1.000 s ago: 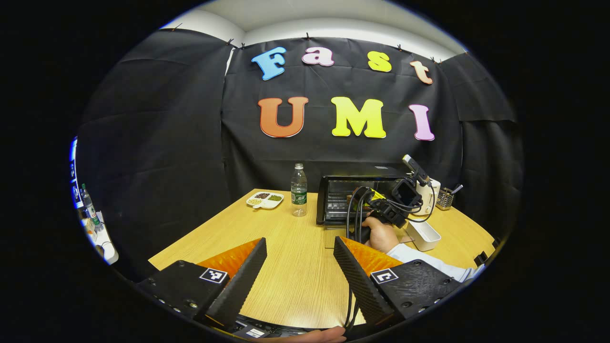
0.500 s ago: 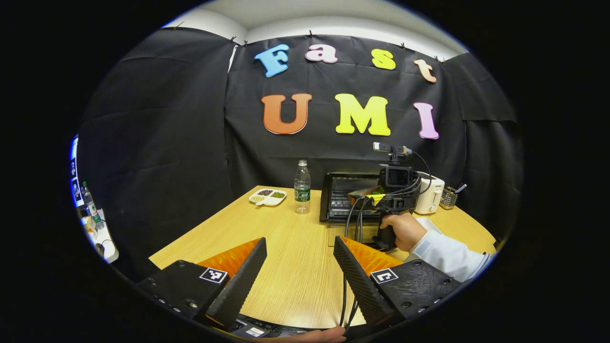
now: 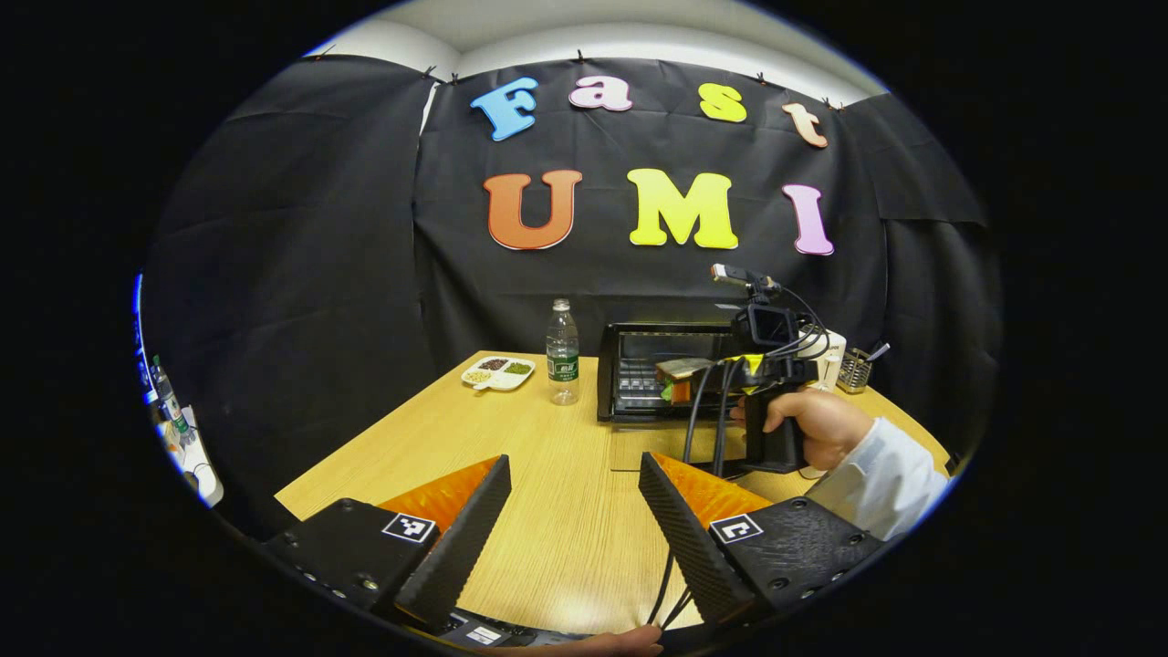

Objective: Open the electric oven with the left hand, put the food in, and close the electric oven.

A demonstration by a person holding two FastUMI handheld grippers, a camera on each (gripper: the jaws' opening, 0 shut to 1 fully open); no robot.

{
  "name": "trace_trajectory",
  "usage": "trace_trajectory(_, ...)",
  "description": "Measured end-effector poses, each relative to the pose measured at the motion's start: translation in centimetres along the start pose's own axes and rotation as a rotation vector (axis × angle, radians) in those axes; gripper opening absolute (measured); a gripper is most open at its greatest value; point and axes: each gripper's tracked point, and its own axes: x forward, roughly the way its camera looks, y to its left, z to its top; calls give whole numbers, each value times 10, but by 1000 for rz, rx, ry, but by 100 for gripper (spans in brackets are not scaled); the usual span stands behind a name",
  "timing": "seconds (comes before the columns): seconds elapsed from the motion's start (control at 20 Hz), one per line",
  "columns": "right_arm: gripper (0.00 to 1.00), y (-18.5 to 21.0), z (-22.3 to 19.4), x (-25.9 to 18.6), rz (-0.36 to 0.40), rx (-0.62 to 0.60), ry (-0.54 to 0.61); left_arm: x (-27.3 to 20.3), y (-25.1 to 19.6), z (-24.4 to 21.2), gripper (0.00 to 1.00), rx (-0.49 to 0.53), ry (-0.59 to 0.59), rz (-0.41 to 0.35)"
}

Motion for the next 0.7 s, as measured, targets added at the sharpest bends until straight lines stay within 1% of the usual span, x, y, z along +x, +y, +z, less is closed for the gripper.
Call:
trace_trajectory(0.1, 100, -8, 10, -27, -2, -16, -66, 5, -1, 8, 94, -11, -8, -3)
trace_trajectory(0.15, 89, -12, 16, -46, 0, -20, -105, 9, -4, 11, 94, -22, -10, -10)
trace_trajectory(0.2, 100, -16, 23, -65, -2, -15, -143, 12, -7, 13, 94, -36, -10, -19)
trace_trajectory(0.3, 100, -20, 35, -105, -1, -20, -223, 21, -15, 15, 94, -56, -4, -44)
trace_trajectory(0.35, 89, -25, 43, -125, -10, -27, -268, 26, -18, 14, 93, -60, -2, -51)
trace_trajectory(0.4, 100, -30, 51, -147, -23, -35, -311, 30, -21, 16, 94, -60, -1, -57)
trace_trajectory(0.45, 89, -35, 57, -168, -31, -41, -349, 34, -26, 16, 94, -59, 4, -63)
trace_trajectory(0.5, 100, -38, 62, -188, -35, -38, -382, 39, -31, 15, 94, -59, 7, -71)
trace_trajectory(0.55, 100, -41, 67, -206, -35, -28, -415, 44, -36, 14, 94, -57, 15, -81)
trace_trajectory(0.6, 89, -44, 73, -224, -33, -15, -444, 51, -43, 11, 93, -55, 23, -90)
trace_trajectory(0.65, 100, -50, 74, -240, -39, -3, -466, 58, -49, 8, 94, -52, 34, -100)
trace_trajectory(0.7, 100, -57, 78, -256, -49, 5, -486, 66, -58, 3, 94, -52, 51, -109)
